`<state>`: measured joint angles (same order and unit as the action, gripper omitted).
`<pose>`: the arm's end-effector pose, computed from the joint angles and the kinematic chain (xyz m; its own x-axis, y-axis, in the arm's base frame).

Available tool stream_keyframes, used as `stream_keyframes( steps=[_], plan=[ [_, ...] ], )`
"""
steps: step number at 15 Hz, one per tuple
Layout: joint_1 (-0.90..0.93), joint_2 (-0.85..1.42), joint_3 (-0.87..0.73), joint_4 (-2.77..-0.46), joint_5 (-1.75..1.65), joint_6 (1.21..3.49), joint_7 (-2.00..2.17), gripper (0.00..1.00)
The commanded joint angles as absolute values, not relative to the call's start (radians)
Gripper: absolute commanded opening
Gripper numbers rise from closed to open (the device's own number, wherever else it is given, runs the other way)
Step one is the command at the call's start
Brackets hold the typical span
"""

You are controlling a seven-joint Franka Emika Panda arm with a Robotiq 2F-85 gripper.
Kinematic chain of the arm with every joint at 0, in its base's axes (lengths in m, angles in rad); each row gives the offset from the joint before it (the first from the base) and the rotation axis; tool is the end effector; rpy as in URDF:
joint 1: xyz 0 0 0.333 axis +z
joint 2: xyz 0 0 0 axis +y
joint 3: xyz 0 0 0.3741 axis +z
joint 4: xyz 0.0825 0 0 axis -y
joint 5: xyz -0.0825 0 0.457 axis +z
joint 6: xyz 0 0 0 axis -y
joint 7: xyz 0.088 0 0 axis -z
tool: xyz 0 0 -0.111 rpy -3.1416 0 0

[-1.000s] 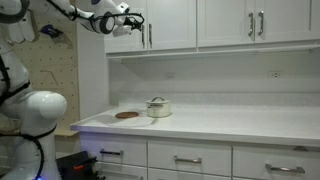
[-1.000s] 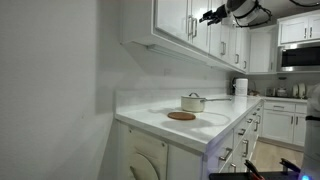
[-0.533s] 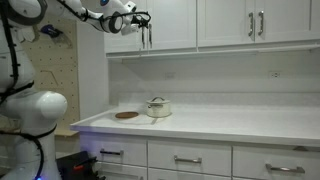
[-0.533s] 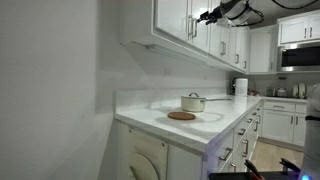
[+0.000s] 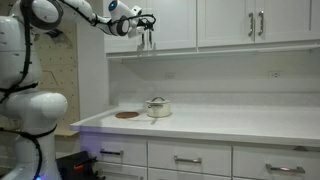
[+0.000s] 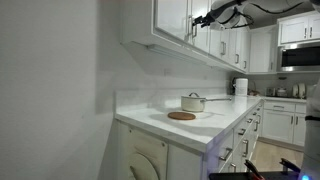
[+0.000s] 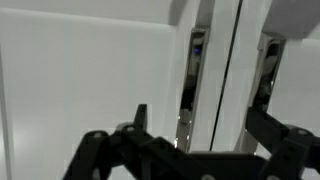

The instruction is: Open the top right cupboard door

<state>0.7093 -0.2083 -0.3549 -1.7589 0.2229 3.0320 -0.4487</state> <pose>0.5659 0.1545 0.8737 0.0306 0.1770 0.9837 0.3920 -0.9075 0.1511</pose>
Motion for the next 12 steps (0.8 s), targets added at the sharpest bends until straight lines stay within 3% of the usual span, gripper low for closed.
stream_keyframes(
  steps=[1,10,11,12],
  plan=[
    [0.716,-0.126,-0.388,-1.660,0.251,3.040,-0.453,1.00],
    [0.716,-0.061,-0.434,-1.575,0.296,3.023,-0.462,1.00],
    [0.716,-0.058,-0.434,-1.570,0.297,3.020,-0.464,0.75],
    [0.715,-0.055,-0.434,-1.565,0.297,3.019,-0.462,0.74]
  ],
)
